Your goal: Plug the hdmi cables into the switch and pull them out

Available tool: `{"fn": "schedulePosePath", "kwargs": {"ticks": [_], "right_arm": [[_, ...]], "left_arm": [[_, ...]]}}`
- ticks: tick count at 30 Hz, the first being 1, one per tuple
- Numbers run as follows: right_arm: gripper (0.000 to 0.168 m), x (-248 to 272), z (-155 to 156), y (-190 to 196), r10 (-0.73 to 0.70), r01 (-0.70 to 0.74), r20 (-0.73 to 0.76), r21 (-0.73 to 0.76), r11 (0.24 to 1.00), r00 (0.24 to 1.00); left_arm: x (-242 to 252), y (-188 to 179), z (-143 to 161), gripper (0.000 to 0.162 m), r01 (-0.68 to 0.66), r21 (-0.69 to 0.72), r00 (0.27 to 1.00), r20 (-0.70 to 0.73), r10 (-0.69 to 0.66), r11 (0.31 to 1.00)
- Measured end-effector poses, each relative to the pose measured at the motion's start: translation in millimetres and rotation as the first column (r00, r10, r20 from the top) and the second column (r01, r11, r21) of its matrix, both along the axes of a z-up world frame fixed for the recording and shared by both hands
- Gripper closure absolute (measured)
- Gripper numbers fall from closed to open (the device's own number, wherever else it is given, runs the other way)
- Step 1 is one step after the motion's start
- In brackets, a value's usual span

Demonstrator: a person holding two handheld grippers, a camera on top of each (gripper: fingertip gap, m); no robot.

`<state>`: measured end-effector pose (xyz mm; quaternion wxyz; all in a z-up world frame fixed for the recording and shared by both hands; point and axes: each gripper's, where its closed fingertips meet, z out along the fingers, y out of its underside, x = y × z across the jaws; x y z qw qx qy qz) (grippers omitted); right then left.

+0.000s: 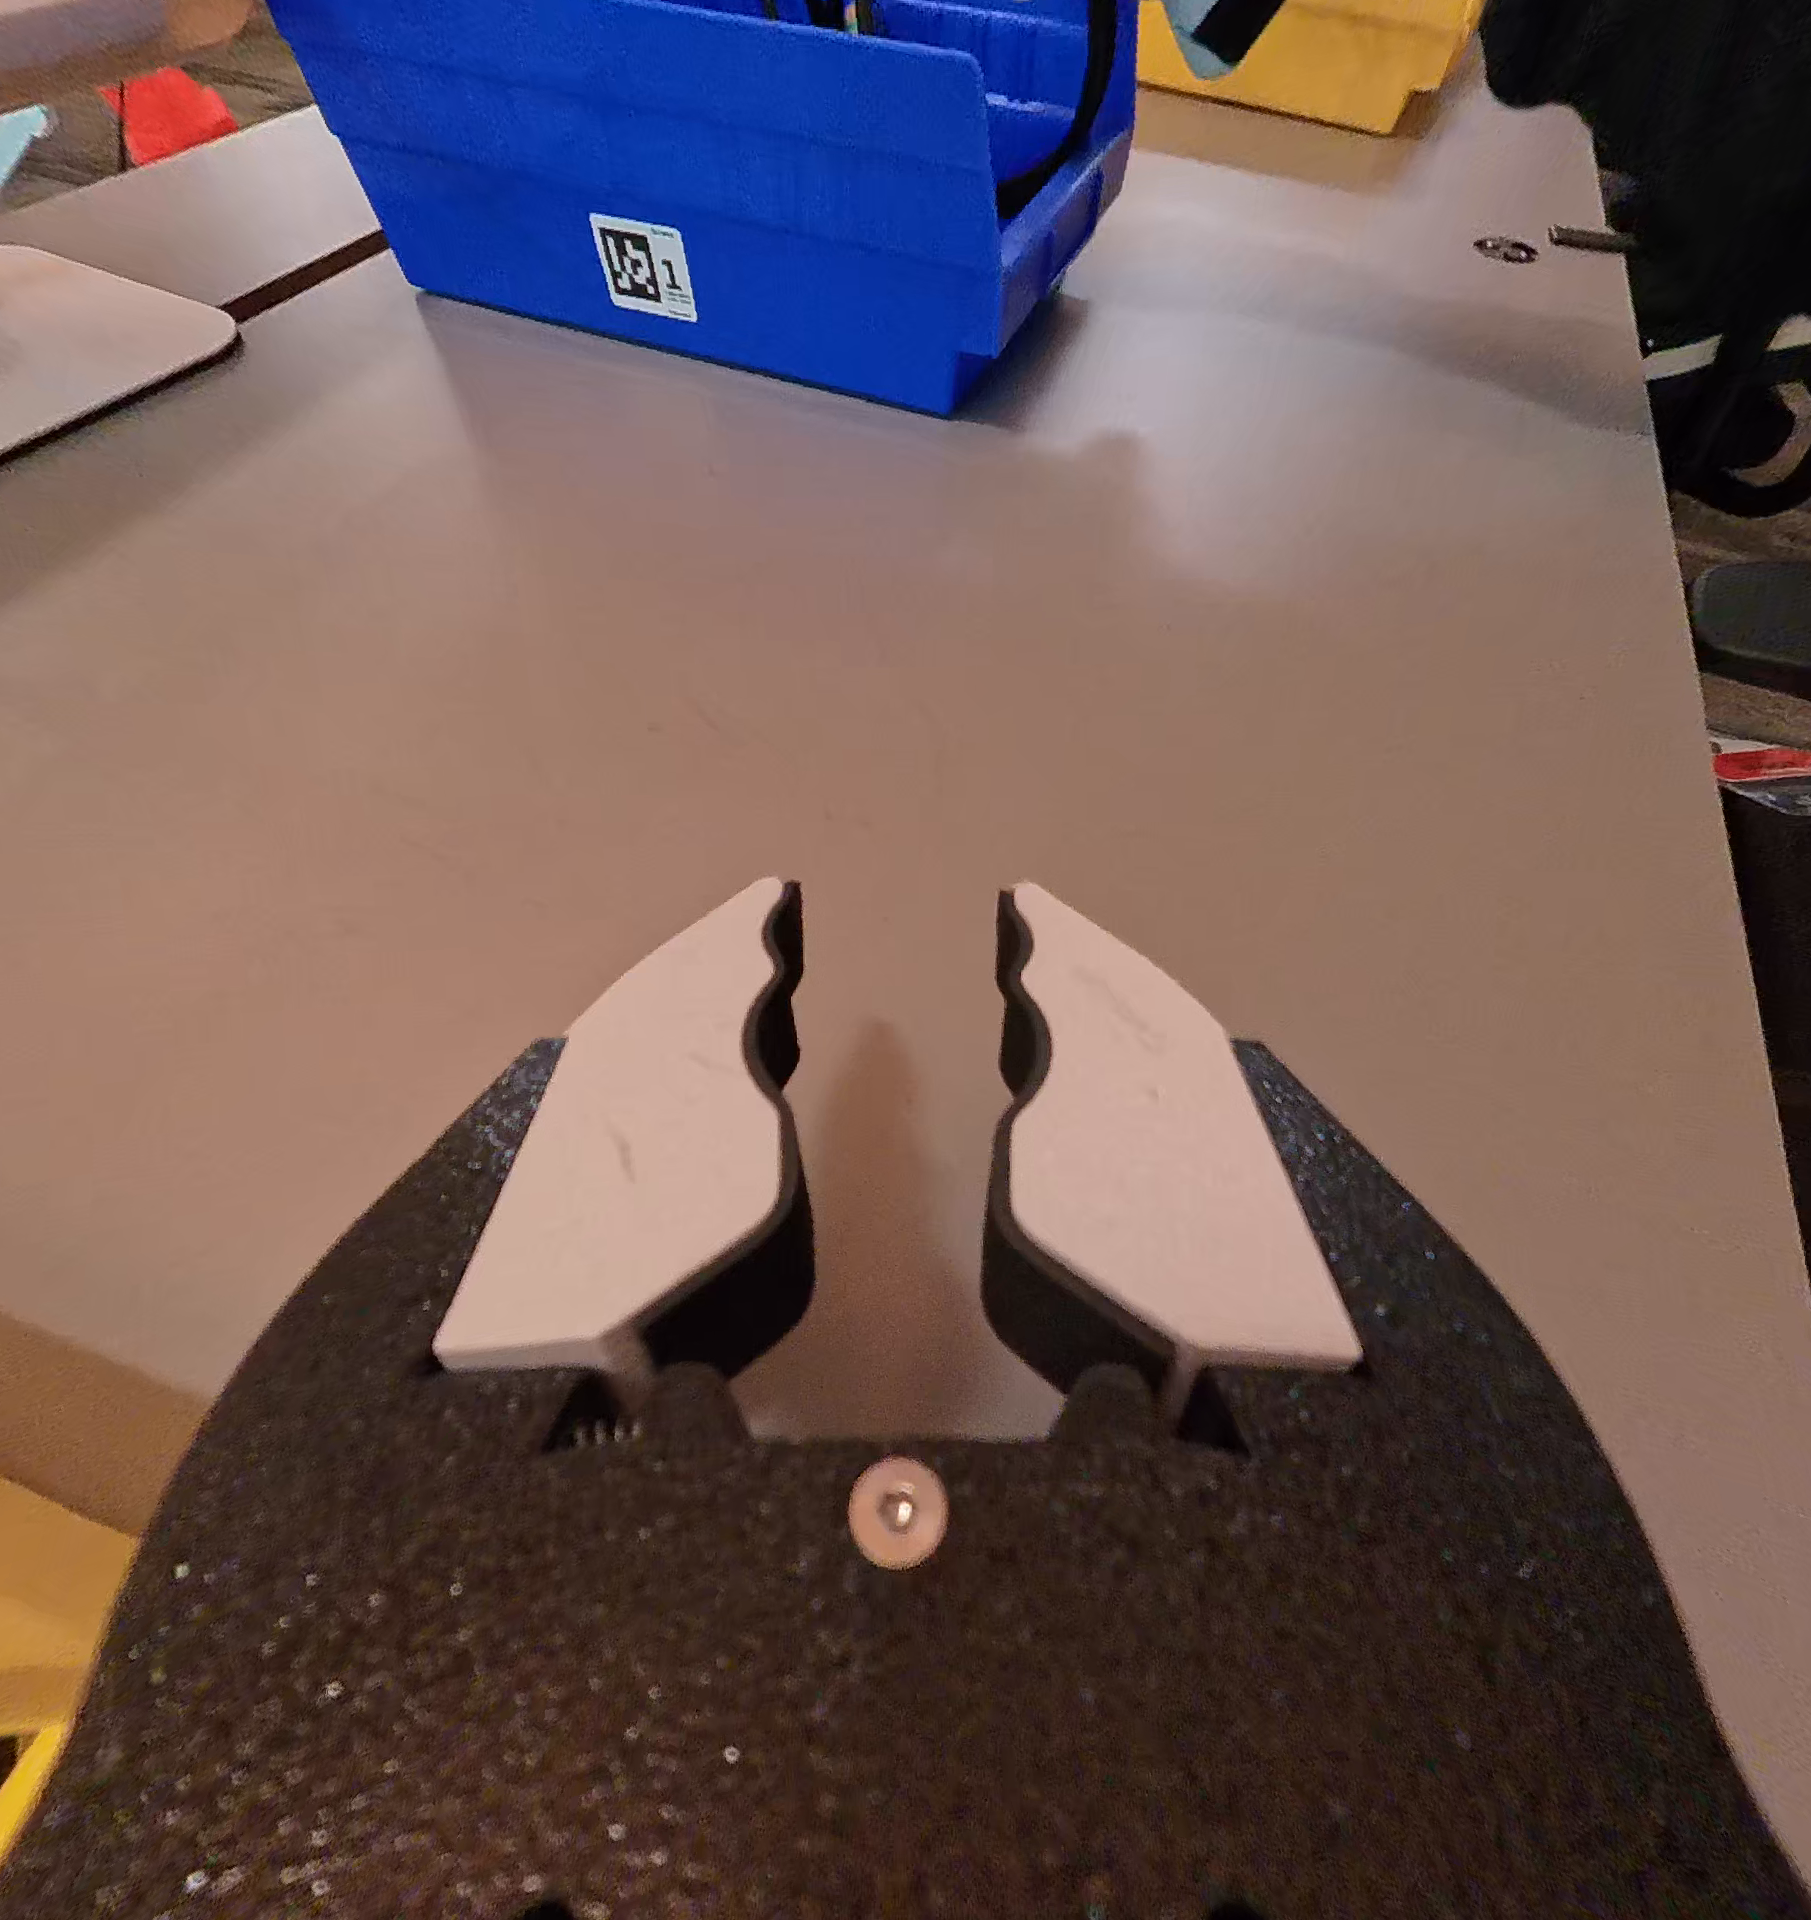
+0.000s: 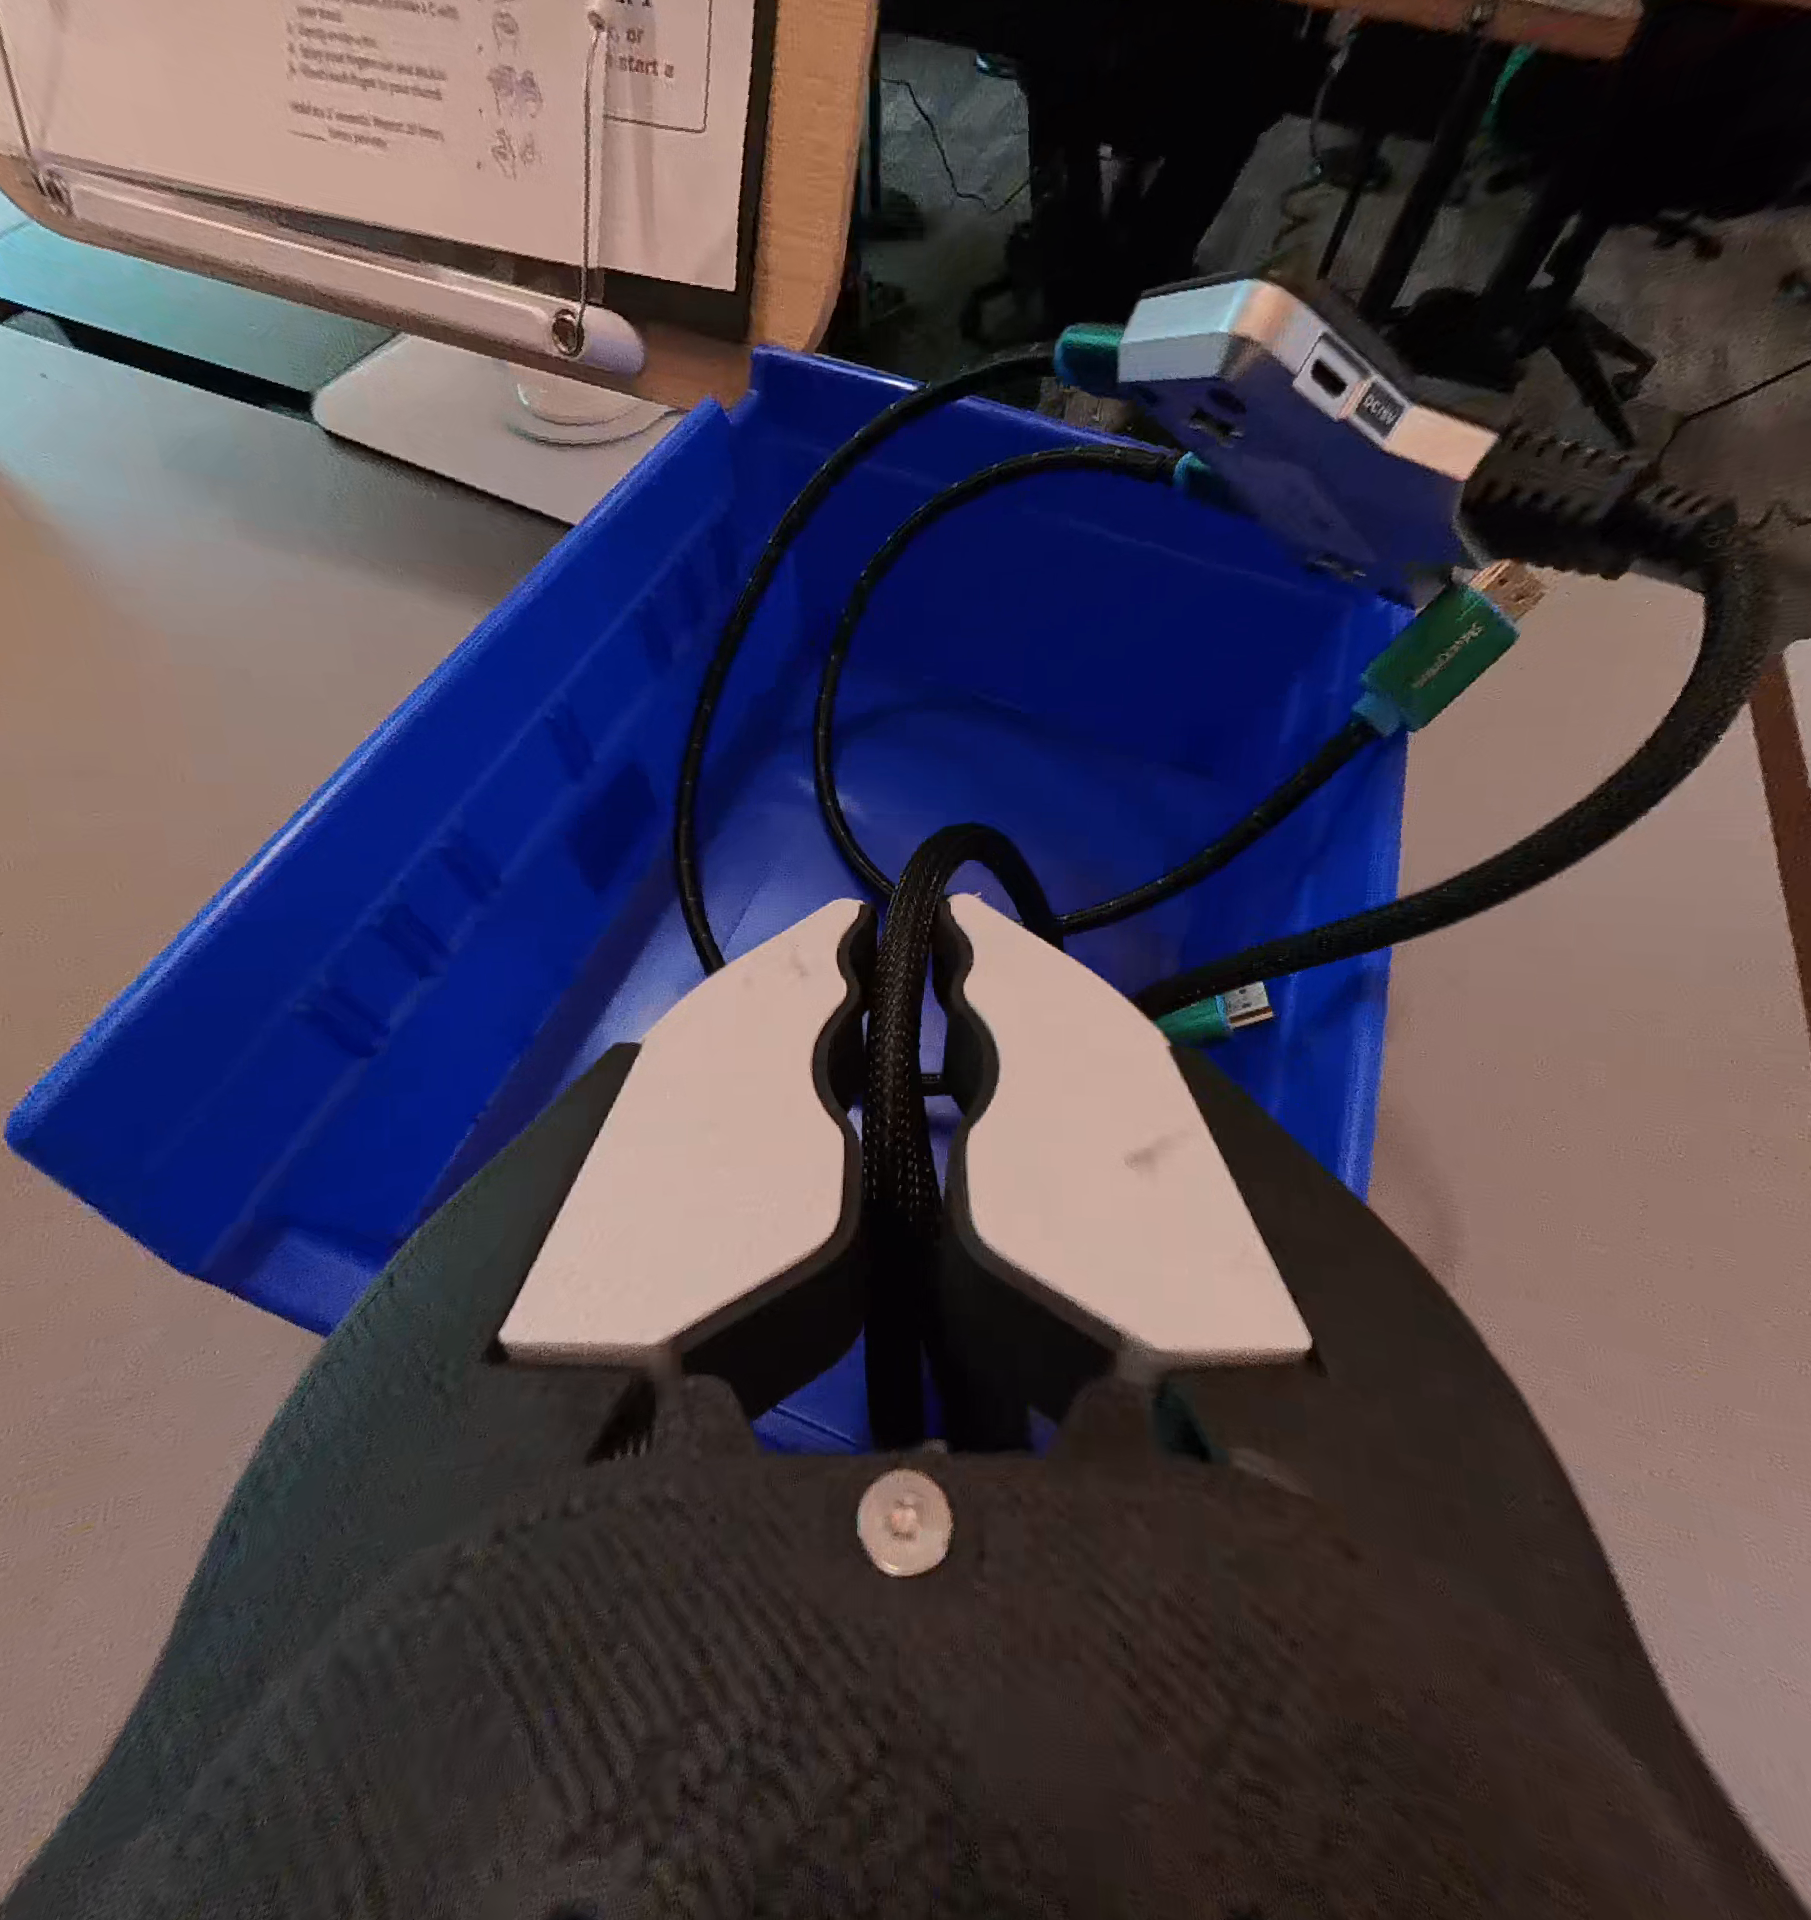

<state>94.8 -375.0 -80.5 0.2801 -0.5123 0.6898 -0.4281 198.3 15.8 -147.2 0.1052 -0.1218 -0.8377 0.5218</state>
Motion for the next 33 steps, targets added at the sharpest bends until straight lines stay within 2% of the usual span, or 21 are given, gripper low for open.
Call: {"fn": "schedulePosePath", "kwargs": {"ticks": [2,5,7,8,11,13,15,18,20,24,27,30,33], "right_arm": [[0.158,5,-4,1,0.014,-0.014,0.006,0.032,0.999,1.000],[0.156,19,-25,18,0.070,-0.070,0.003,0.088,0.994,0.998],[0.152,22,-38,38,0.138,-0.128,-0.105,0.090,0.988,0.985],[0.148,21,-37,38,0.124,-0.120,-0.161,0.038,0.992,0.979],[0.107,11,-14,27,0.054,-0.111,-0.271,-0.197,0.974,0.961],[0.096,1,5,28,0.033,-0.113,-0.306,-0.248,0.962,0.952],[0.088,-7,31,35,0.035,-0.096,-0.243,-0.242,0.966,0.969],[0.088,-7,71,62,0.086,-0.083,0.009,-0.177,0.981,0.996],[0.088,-3,80,84,0.127,-0.104,0.141,-0.159,0.982,0.982],[0.089,26,50,152,0.276,-0.269,0.272,-0.062,0.961,0.922],[0.092,55,21,201,0.402,-0.410,0.321,-0.046,0.911,0.857],[0.095,79,3,217,0.436,-0.443,0.330,-0.058,0.895,0.837],[0.098,82,10,217,0.418,-0.397,0.328,-0.131,0.908,0.847]], "left_arm": [[-2,0,-1,0.127,0.010,0.008,1.000,0.008,-0.010,1.000],[-4,0,-2,0.127,0.019,0.008,1.000,0.010,-0.019,1.000],[-5,1,0,0.127,0.020,0.000,1.000,0.005,-0.020,1.000],[-5,1,1,0.127,0.019,-0.006,1.000,0.000,-0.019,1.000],[-4,2,4,0.127,0.012,-0.020,1.000,-0.025,-0.013,1.000],[-4,3,5,0.127,0.011,-0.023,0.999,-0.037,-0.012,1.000],[-5,3,6,0.127,0.015,-0.026,0.999,-0.034,-0.016,1.000],[-9,3,13,0.127,0.030,-0.044,0.999,-0.026,-0.031,0.999],[-10,3,26,0.126,0.028,-0.079,0.999,-0.032,-0.031,0.997],[-1,13,59,0.126,-0.038,-0.150,0.999,-0.008,0.037,0.988],[30,31,87,0.127,-0.199,-0.215,0.978,0.016,0.208,0.956],[76,51,106,0.127,-0.386,-0.247,0.916,0.014,0.402,0.889],[135,66,108,0.125,-0.527,-0.139,0.836,0.094,0.540,0.839]]}}
